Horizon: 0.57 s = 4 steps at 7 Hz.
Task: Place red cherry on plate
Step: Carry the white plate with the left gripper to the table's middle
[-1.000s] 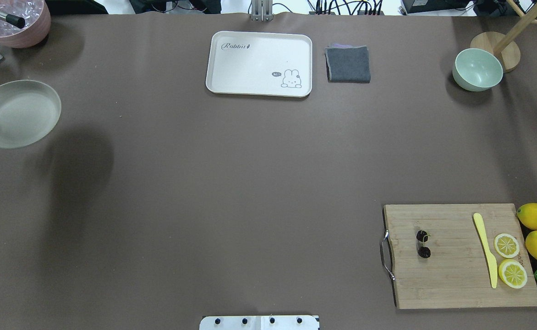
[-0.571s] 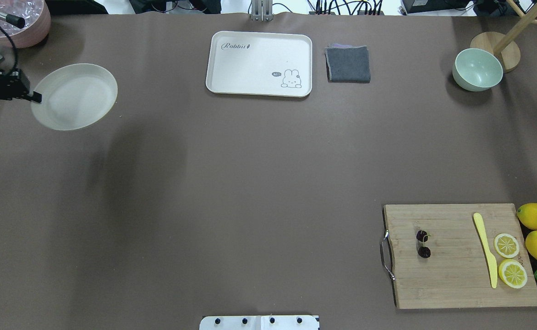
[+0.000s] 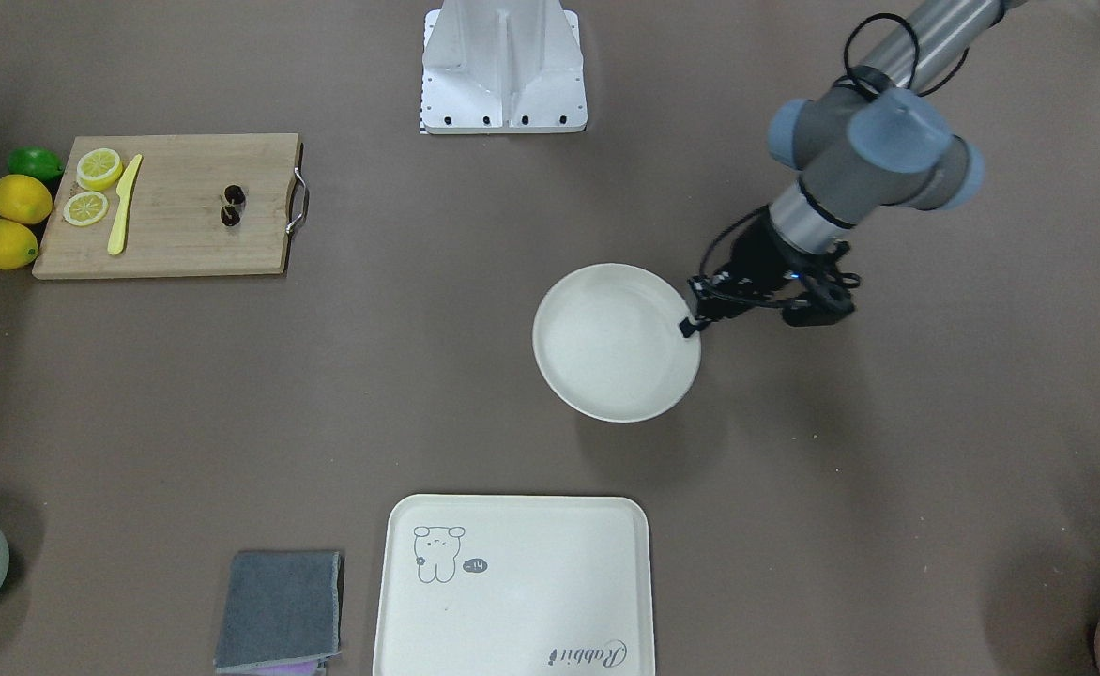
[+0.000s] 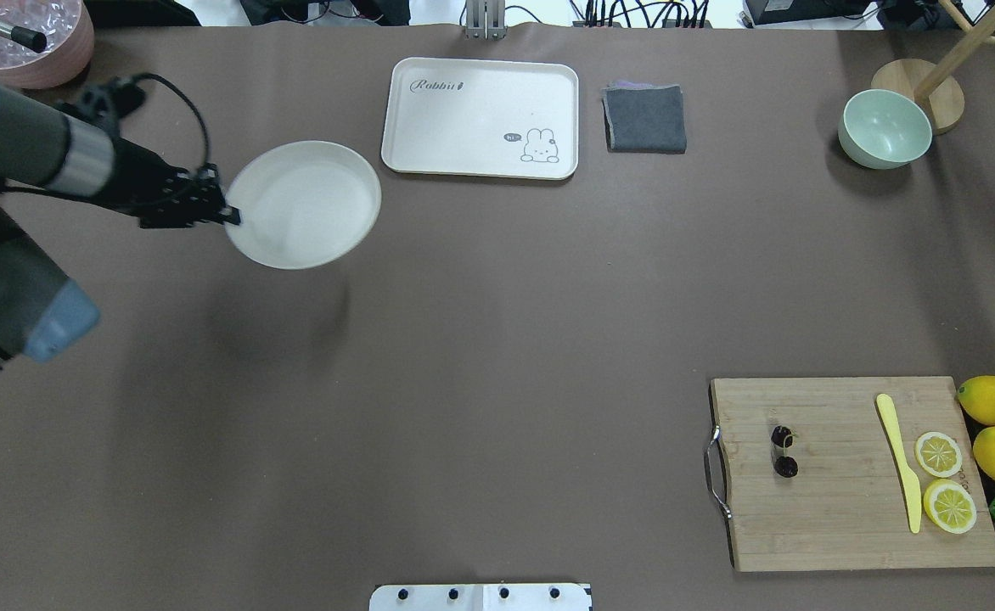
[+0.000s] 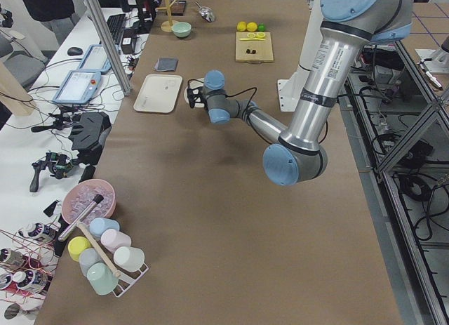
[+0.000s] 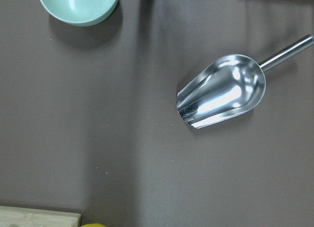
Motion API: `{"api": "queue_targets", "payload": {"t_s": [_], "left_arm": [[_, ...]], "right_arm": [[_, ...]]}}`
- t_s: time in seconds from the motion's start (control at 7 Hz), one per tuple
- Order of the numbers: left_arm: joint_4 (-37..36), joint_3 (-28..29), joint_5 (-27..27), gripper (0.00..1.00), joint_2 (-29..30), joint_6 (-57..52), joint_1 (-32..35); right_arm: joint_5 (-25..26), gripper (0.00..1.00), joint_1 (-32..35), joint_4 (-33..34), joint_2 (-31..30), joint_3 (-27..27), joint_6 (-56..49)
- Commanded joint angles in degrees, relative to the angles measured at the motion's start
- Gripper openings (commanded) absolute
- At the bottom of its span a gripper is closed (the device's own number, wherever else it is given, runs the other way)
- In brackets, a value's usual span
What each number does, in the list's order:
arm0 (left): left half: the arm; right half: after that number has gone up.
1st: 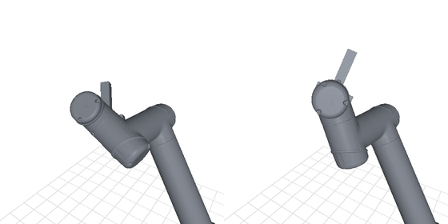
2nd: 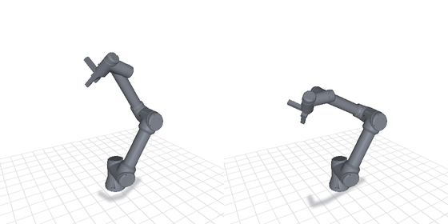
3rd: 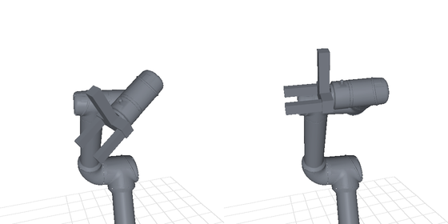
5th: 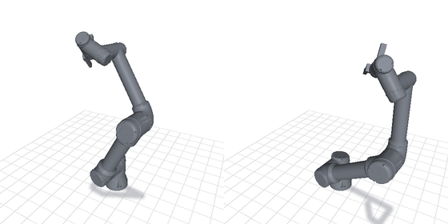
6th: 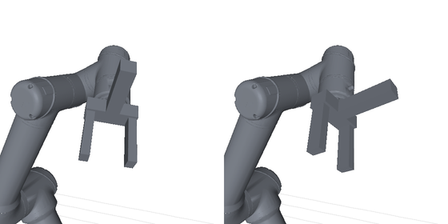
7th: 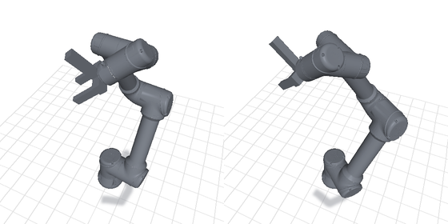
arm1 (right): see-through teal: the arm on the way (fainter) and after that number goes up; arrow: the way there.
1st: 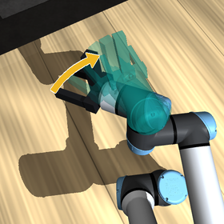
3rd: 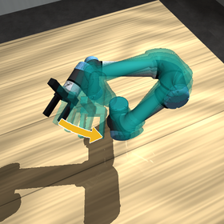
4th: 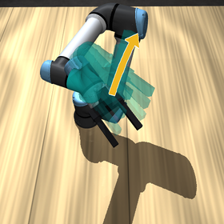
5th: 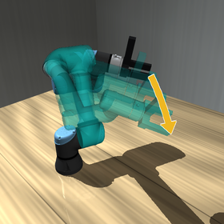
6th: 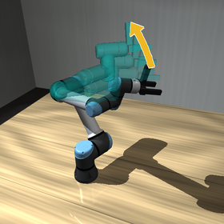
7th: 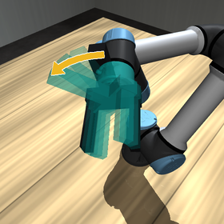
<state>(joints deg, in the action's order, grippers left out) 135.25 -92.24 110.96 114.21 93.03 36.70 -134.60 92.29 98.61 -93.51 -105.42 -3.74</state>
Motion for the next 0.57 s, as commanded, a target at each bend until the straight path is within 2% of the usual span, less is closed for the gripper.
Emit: {"api": "queue_targets", "payload": {"t_s": [0.0,0.14,0.43], "left_arm": [[-5.67,-0.48,-12.40,0.00,4.96,3.65,-10.30],[-5.96,-0.14,-15.05,0.00,5.15,3.74,-12.33],[-8.84,0.13,-15.25,0.00,5.23,2.87,-12.53]], "right_arm": [[-0.31,1.00,0.00,0.00,0.00,0.21,0.05],[-0.22,1.00,0.00,0.00,0.08,0.04,0.13],[-0.40,1.00,0.00,0.00,0.52,-0.40,2.40]]}}
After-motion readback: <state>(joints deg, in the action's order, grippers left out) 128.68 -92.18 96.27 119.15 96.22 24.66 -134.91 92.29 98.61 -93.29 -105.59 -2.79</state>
